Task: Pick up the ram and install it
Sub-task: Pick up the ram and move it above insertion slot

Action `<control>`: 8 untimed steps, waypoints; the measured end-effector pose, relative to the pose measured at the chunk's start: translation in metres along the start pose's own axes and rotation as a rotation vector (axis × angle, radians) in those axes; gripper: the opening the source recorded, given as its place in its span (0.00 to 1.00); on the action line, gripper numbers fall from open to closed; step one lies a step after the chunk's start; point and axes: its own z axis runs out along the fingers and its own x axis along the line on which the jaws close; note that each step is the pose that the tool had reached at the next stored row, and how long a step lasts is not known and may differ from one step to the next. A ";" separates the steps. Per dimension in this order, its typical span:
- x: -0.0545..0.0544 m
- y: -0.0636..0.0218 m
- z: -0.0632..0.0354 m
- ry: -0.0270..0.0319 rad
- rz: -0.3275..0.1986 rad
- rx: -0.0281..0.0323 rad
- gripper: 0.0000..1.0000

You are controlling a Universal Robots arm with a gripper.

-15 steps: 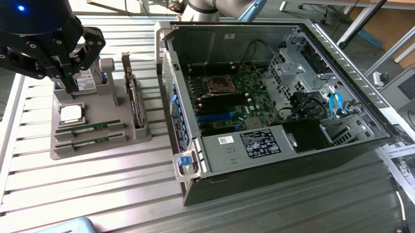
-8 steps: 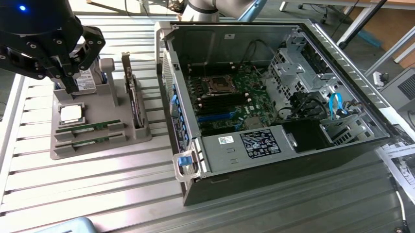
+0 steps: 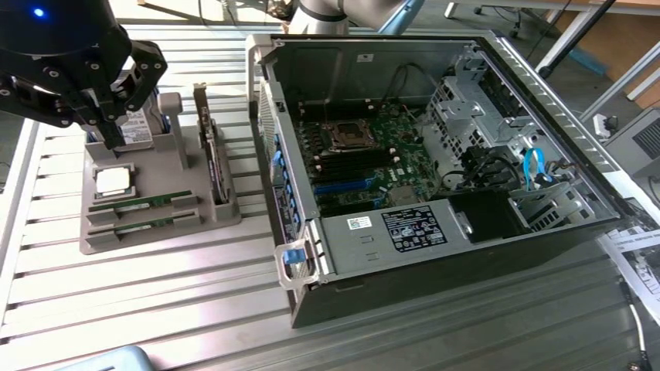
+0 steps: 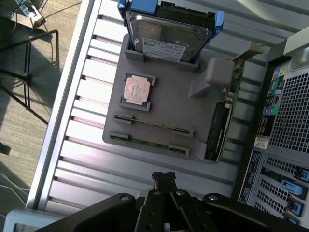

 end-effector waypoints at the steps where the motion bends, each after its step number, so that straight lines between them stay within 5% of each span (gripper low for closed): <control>1: 0.000 0.0000 0.0000 0.0004 -0.009 -0.0002 0.11; 8: 0.000 0.0000 0.0000 0.0017 -0.040 -0.0009 0.11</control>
